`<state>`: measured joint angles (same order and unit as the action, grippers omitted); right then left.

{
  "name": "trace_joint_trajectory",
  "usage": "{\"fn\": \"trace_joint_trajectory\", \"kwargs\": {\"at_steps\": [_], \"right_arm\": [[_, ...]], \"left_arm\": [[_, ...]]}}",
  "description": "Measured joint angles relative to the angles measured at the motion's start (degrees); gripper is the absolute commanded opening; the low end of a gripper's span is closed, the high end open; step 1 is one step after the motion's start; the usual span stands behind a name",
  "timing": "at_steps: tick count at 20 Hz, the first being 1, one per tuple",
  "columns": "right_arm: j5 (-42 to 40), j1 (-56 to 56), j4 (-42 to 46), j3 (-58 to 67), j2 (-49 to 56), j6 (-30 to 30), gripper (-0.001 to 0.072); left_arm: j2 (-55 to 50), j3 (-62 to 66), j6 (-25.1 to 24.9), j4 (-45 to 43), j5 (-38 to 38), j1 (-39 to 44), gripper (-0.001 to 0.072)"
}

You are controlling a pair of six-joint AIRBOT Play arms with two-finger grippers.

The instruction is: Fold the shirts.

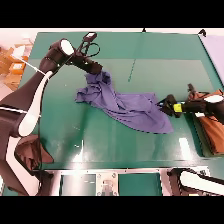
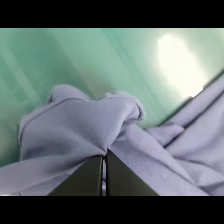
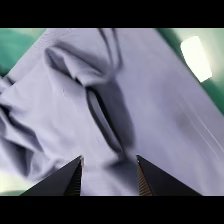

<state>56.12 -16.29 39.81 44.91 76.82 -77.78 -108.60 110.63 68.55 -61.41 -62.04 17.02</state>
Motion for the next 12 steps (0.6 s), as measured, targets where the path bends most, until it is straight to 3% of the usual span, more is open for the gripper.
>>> {"fn": "trace_joint_trajectory", "kwargs": {"at_steps": [3, 5, 7, 12], "right_arm": [[-0.33, 3.98, -0.57, 3.93, 6.56, 0.37, 0.0384], [0.07, 5.4, -0.9, 5.75, 8.81, 0.92, 0.0271], [0.98, 6.03, -1.16, 7.43, 10.01, 1.53, 0.0017], [10.73, 6.12, -3.15, 16.74, 9.62, 3.8, 0.0014]], "left_arm": [[-0.07, 0.0, -0.07, -0.61, -2.01, -0.07, 0.0022], [-0.07, 0.0, -0.07, -1.27, -2.99, -0.07, 0.0022], [-0.07, 0.0, -0.07, -1.77, -3.61, -0.07, 0.0021], [2.91, 1.25, 0.15, -5.01, -5.64, -0.07, 0.0021]]}}
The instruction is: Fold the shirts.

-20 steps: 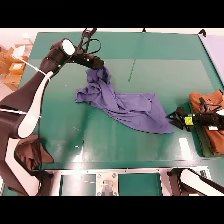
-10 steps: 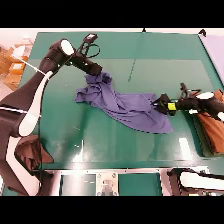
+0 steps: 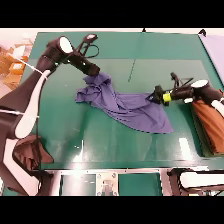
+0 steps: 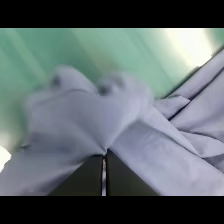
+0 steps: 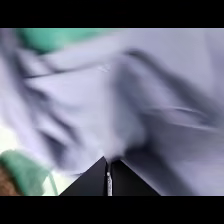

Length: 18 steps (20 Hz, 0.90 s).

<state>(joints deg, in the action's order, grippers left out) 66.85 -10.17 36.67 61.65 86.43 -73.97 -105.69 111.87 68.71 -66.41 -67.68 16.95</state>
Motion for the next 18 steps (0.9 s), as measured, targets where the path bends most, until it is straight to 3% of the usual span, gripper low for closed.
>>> {"fn": "trace_joint_trajectory", "kwargs": {"at_steps": [6, 13, 18], "right_arm": [[5.73, -5.14, -1.79, 22.25, -12.96, -1.79, 0.0014], [-3.67, -12.48, -2.21, 34.14, -36.2, -3.65, 0.0014], [-10.19, -13.97, -1.84, 35.43, -45.86, -3.74, 0.0014]], "left_arm": [[20.22, 5.88, 1.07, -6.54, 0.72, 0.0, 0.0021], [51.65, 7.17, 0.37, -7.54, 6.69, 0.0, 0.0021], [60.74, 7.26, 0.35, -7.8, 9.94, 0.0, 0.0021]]}}
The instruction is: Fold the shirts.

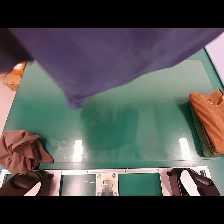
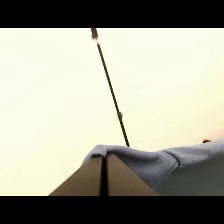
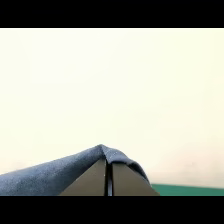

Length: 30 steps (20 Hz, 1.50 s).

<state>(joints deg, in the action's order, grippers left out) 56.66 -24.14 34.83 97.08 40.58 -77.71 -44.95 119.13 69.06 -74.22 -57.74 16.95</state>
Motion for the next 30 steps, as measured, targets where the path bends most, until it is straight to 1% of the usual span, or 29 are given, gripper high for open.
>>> {"fn": "trace_joint_trajectory", "kwargs": {"at_steps": [3, 5, 8, 11, 13, 15, 19, 20, 21, 22, 23, 24, 26, 30], "right_arm": [[-0.52, -0.24, 0.28, 0.09, -0.72, -0.02, 0.0014], [-0.17, -0.28, 0.31, -0.28, 0.2, -0.07, 0.0014], [1.18, -0.28, 0.33, -3.89, 2.86, -0.07, 0.0014], [1.62, -0.28, 0.61, -11.85, 6.78, 0.74, 0.0014], [0.55, -0.28, 0.35, -18.16, 10.16, 1.99, 0.0014], [-1.4, -0.2, 0.57, -24.28, 15.15, 3.37, 0.0014], [-4.7, 1.95, 0.35, -31.95, 29.14, 5.99, 0.0014], [-5.05, 2.67, 0.33, -32.79, 32.79, 6.36, 0.0014], [-5.49, 3.34, 0.2, -33.4, 36.52, 6.58, 0.0016], [-5.75, 3.82, 0.22, -33.75, 39.6, 6.82, 0.0044], [-5.77, 4.15, 0.15, -33.99, 42.38, 6.99, 0.0188], [-5.68, 4.24, 0.11, -34.1, 44.26, 7.19, 0.0295], [-4.0, 3.08, 0.11, -33.66, 46.66, 7.52, 0.0303], [4.22, -2.73, 0.61, -32.17, 47.1, 8.31, 0.0302]], "left_arm": [[-1.22, -0.13, 0.04, -1.42, -0.98, 0.0, 0.0021], [-4.46, -0.13, 0.24, -1.6, -1.2, 0.0, 0.0021], [-12.94, -0.2, 0.61, -1.97, -1.86, 0.0, 0.0021], [-24.9, -0.22, 0.72, 0.02, -1.88, 0.0, 0.0022], [-33.97, -0.2, 0.39, 3.26, -0.7, 0.0, 0.0022], [-43.52, -0.24, -1.11, 7.72, 1.22, 0.0, 0.0021], [-60.19, -0.24, -5.31, 18.36, 4.68, 0.0, 0.0023], [-63.47, -0.28, -5.81, 20.59, 5.05, 0.0, 0.0093], [-65.81, -0.46, -5.9, 22.47, 5.57, -0.04, 0.045], [-67.69, -0.83, -5.73, 23.98, 5.49, -0.28, 0.062], [-69.0, -1.09, -4.94, 24.92, 4.94, -0.83, 0.0614], [-69.72, -1.27, -3.98, 25.83, 3.8, -1.77, 0.0614], [-69.46, -1.27, -2.54, 27.56, -1.25, -4.48, 0.0613], [-64.78, -1.42, -1.2, 27.82, -16.7, -13.38, 0.0613]]}}
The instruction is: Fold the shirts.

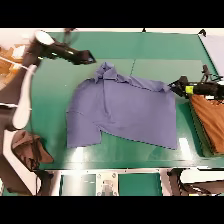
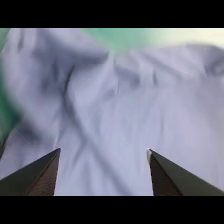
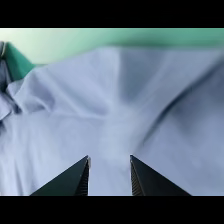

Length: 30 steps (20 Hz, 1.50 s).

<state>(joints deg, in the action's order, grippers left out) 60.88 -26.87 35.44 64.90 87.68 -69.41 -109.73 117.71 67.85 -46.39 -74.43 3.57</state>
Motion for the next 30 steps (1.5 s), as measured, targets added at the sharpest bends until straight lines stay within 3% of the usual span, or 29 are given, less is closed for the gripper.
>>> {"fn": "trace_joint_trajectory", "kwargs": {"at_steps": [4, 8, 13, 18, 19, 21, 22, 23, 24, 25, 26, 30], "right_arm": [[7.45, -6.05, 3.93, -2.78, -4.68, -0.55, 0.0303], [10.21, -12.31, 7.08, -9.81, -12.39, -2.14, 0.0301], [11.34, -17.31, 8.52, -16.48, -20.57, -3.04, 0.0302], [12.02, -18.53, 9.18, -20.31, -23.37, -3.76, 0.0302], [12.41, -18.58, 9.22, -20.98, -23.56, -3.82, 0.0302], [13.49, -18.71, 9.66, -22.16, -23.78, -3.93, 0.0302], [14.21, -18.8, 10.25, -22.58, -23.91, -4.0, 0.0301], [14.97, -18.86, 11.3, -22.86, -24.06, -4.7, 0.0303], [15.72, -19.1, 13.16, -23.08, -24.39, -5.57, 0.0336], [16.2, -19.5, 15.39, -23.23, -24.72, -6.95, 0.0416], [16.92, -20.11, 18.51, -23.43, -25.16, -8.52, 0.0433], [19.26, -22.36, 30.38, -27.52, -25.81, -13.05, 0.0429]], "left_arm": [[4.85, -4.46, 0.68, -1.6, -11.67, -10.14, 0.0613], [7.1, -16.04, 0.57, -2.78, -16.63, -17.53, 0.0613], [7.89, -33.92, -2.36, -4.0, -12.57, -19.85, 0.0613], [8.13, -44.09, -4.13, -3.58, -6.14, -16.31, 0.0613], [8.22, -44.98, -4.39, -2.82, -4.9, -15.17, 0.0587], [8.11, -46.05, -5.16, -2.71, -1.57, -13.29, 0.0145], [7.93, -46.56, -5.66, -2.75, -0.52, -12.72, 0.0027], [7.93, -46.77, -6.36, -3.04, -0.22, -12.17, 0.0023], [7.93, -46.9, -6.93, -2.89, -0.39, -11.96, 0.0023], [7.93, -46.95, -7.5, -2.8, -0.81, -11.89, 0.0022], [7.93, -46.97, -7.98, -2.91, -1.53, -11.89, 0.0022], [8.04, -46.99, -9.25, -2.6, -3.13, -11.98, 0.0023]]}}
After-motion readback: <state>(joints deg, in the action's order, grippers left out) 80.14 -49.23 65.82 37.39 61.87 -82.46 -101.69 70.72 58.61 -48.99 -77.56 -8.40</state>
